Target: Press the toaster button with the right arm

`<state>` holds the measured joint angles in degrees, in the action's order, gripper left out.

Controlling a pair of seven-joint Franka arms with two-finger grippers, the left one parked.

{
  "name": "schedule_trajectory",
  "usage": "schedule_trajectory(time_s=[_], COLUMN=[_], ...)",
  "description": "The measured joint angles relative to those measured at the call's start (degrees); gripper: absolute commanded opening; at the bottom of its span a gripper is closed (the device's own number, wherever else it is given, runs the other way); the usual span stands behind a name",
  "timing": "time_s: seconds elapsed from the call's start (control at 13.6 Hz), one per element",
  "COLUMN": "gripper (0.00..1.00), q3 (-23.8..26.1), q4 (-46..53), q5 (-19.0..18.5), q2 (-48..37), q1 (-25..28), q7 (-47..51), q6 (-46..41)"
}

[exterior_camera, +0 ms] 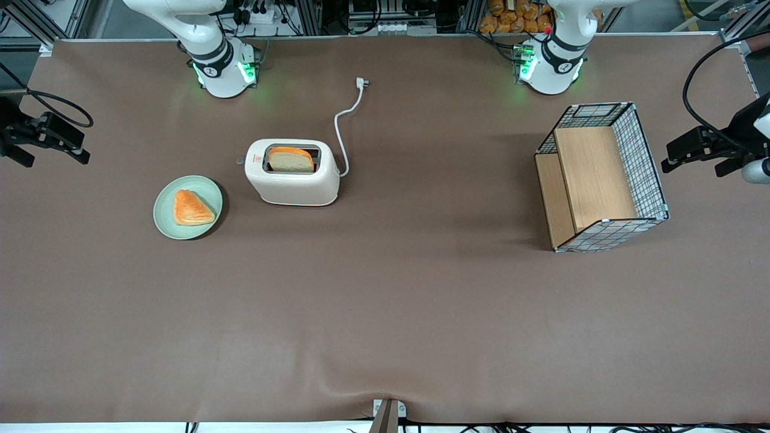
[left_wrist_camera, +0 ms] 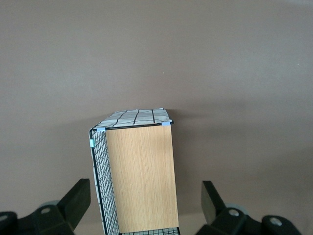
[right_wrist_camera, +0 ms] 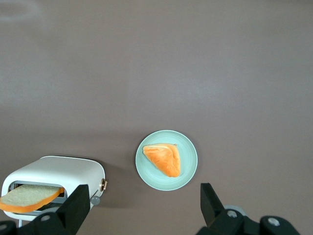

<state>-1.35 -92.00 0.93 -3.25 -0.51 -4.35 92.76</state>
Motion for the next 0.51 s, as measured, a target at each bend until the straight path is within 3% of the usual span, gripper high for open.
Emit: schedule_trajectory(time_s=[0.51], gripper=[1.00], q3=[0.0], q4=[0.0], q5=[0.0], q2=[0.5], q1=[0.0], q7=[0.0], q6=[0.0])
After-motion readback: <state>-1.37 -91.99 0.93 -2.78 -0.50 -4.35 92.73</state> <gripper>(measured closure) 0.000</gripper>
